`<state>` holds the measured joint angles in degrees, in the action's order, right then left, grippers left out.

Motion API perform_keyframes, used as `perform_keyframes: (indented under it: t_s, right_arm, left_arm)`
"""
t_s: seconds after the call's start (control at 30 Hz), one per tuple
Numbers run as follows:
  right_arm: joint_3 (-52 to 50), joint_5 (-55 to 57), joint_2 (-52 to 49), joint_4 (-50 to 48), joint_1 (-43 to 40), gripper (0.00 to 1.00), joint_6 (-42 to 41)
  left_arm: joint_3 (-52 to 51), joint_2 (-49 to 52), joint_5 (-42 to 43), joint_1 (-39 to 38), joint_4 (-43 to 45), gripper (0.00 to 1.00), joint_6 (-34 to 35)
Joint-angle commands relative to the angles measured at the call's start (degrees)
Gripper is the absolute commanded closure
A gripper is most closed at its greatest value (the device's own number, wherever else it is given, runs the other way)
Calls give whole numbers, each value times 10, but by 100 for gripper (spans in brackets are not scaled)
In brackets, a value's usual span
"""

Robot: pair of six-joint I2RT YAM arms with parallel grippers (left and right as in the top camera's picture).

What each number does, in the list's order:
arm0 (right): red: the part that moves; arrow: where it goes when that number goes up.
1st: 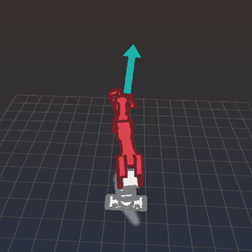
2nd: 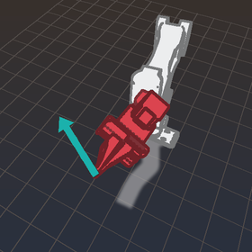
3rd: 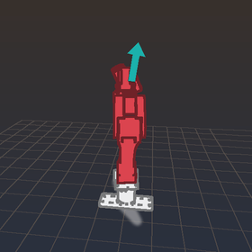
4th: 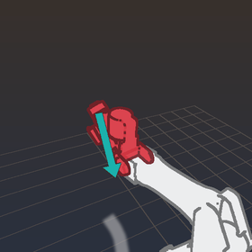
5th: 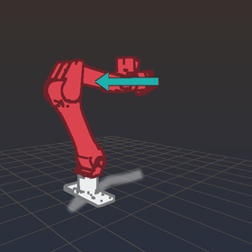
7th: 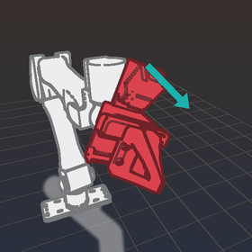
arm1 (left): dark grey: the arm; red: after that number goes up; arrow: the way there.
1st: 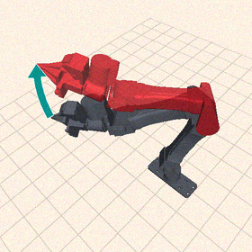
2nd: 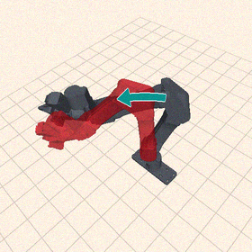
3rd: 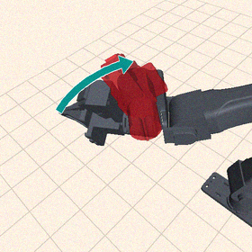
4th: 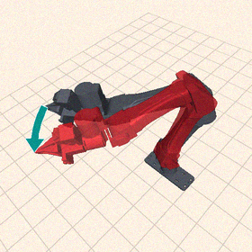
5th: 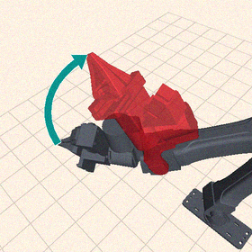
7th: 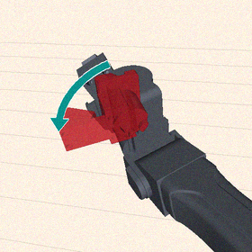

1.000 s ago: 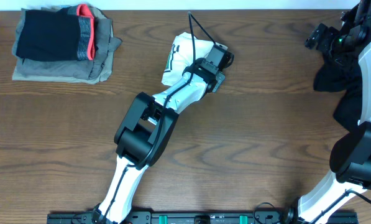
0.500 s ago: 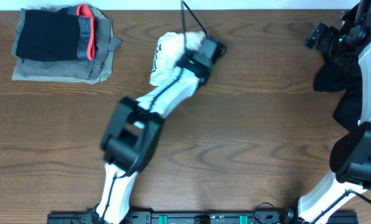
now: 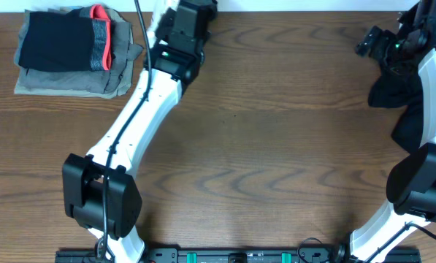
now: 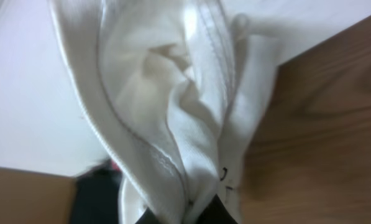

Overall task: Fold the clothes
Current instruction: 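Lift the white bundle with left gripper and carry it to the stack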

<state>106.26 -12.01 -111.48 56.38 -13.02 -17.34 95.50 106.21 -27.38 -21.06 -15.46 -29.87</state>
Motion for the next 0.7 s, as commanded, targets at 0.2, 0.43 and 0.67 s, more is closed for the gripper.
perform_keyframes:
  t_s: [0.2, 0.43, 0.67]
  right_arm:
    - [-5, -2, 7, -10, 36, 1, 7]
    - [-7, 32, 7, -13, 62, 1, 7]
    - [-30, 45, 7, -18, 83, 1, 7]
  left_arm:
    - [7, -5, -63, 123, 144, 94, -220]
    - [7, 0, 16, 241, 209, 94, -221]
    - [7, 49, 91, 328, 312, 94, -231]
